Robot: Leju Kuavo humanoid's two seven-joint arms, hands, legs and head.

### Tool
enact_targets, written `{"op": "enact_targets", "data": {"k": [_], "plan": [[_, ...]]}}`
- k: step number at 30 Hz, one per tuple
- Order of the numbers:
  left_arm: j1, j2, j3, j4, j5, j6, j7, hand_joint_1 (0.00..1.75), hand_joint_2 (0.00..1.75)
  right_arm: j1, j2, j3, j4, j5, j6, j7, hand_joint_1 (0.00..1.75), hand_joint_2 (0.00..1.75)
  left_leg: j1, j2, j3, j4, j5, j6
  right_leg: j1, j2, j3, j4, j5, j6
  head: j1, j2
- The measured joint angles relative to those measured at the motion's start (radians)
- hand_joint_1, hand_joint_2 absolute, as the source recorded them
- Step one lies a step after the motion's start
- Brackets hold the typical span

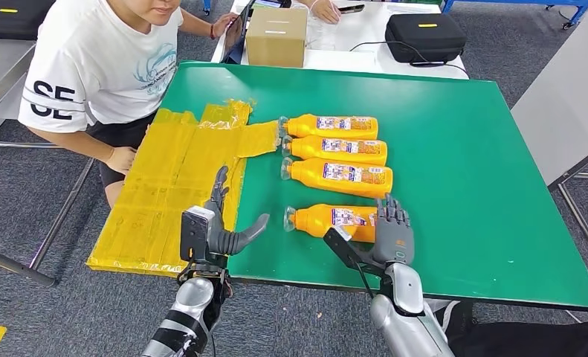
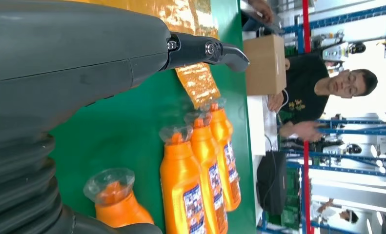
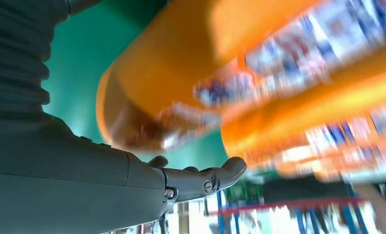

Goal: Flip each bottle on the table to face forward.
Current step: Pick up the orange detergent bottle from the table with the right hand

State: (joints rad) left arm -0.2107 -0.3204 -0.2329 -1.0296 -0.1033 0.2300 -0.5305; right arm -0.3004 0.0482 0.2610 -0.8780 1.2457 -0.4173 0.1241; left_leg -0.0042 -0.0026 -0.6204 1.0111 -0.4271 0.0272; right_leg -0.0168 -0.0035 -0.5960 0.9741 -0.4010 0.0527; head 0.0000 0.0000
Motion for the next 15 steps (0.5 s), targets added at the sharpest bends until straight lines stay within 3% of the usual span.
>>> {"op": "enact_targets", "data": {"k": [3,4,7,15], "plan": [[0.000,0.000,0.002,0.000,0.008,-0.038,0.003,0.00,1.75,-0.052,-0.017,0.008,0.064,-0.032,0.144,-0.003,1.64,1.75,0.000,0.002,0.004,0.000,-0.001,0.000,0.000,0.001,0.002,0.000,0.000,0.000,0.000,0.000],[-0.001,0.000,0.003,0.001,0.012,-0.051,0.003,0.00,1.75,-0.075,-0.026,0.013,0.091,-0.053,0.195,-0.020,1.74,1.75,0.000,0.004,0.006,0.000,-0.002,0.000,0.000,0.002,0.003,-0.001,0.000,0.000,0.000,0.000],[-0.007,0.000,0.005,0.012,0.026,-0.080,-0.005,0.00,1.75,-0.136,-0.056,0.025,0.168,-0.120,0.305,-0.089,1.75,1.75,0.000,0.005,0.019,0.000,-0.007,0.001,0.000,0.003,0.006,-0.003,-0.004,-0.002,0.000,0.000],[-0.024,0.000,0.007,0.042,0.039,-0.095,-0.020,0.00,1.75,-0.207,-0.091,0.049,0.261,-0.177,0.367,-0.155,1.75,1.75,0.000,0.004,0.037,0.000,-0.010,0.002,0.000,0.003,0.023,-0.003,-0.008,0.000,0.000,0.000]]}}
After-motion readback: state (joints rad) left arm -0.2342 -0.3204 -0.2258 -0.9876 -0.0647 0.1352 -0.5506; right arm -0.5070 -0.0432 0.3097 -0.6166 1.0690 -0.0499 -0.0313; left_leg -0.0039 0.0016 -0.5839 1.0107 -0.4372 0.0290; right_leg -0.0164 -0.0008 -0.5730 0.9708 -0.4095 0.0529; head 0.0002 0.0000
